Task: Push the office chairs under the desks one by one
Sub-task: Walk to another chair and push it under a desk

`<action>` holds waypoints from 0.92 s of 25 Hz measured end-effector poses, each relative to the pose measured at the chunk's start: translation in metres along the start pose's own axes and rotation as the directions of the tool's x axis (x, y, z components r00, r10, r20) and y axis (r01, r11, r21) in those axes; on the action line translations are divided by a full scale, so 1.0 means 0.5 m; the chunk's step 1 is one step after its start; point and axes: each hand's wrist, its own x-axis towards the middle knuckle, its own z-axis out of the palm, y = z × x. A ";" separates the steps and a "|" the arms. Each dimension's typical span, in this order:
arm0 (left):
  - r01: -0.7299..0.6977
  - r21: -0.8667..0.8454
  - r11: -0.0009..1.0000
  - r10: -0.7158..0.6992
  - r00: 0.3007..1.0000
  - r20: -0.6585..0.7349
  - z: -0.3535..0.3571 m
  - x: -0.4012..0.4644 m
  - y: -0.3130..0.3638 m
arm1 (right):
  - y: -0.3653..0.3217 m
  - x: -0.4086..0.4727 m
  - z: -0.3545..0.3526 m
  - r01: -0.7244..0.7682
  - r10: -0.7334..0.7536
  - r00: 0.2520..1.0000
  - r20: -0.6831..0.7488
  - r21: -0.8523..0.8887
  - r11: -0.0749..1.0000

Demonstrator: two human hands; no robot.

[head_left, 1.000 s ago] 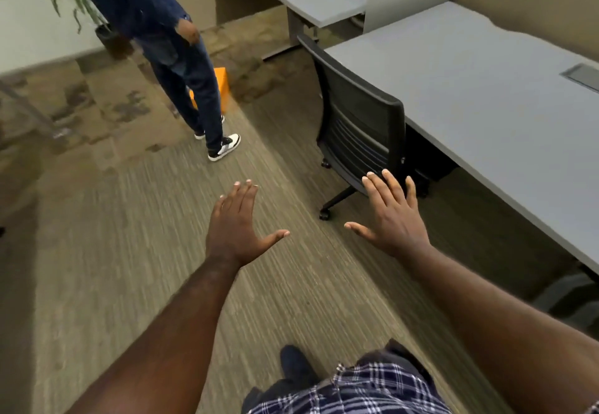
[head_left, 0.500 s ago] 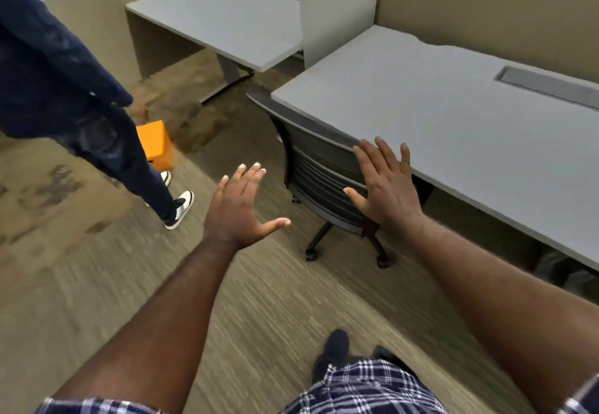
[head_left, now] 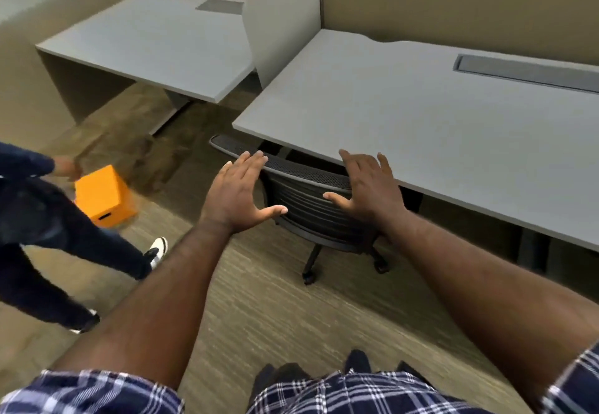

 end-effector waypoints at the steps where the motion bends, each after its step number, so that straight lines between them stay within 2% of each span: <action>1: -0.032 0.010 0.999 0.032 0.999 0.013 0.002 0.024 -0.022 | -0.006 0.011 0.005 -0.026 0.026 1.000 0.013 0.010 1.000; 8: -0.235 -0.052 0.971 0.238 0.969 0.065 0.037 0.176 -0.163 | -0.064 0.039 0.057 -0.239 0.239 0.969 0.057 -0.001 0.971; 14: -0.276 -0.040 0.960 0.277 0.927 0.253 0.068 0.264 -0.267 | -0.097 0.063 0.068 -0.351 0.366 0.928 0.064 -0.176 0.920; 18: -0.254 -0.119 0.960 0.280 0.879 0.385 0.080 0.301 -0.292 | -0.095 0.063 0.058 -0.302 0.336 0.935 0.116 -0.239 0.923; 23: -0.317 -0.091 0.944 0.329 0.883 0.334 0.097 0.315 -0.280 | -0.083 0.039 0.061 -0.314 0.339 0.932 0.126 -0.185 0.931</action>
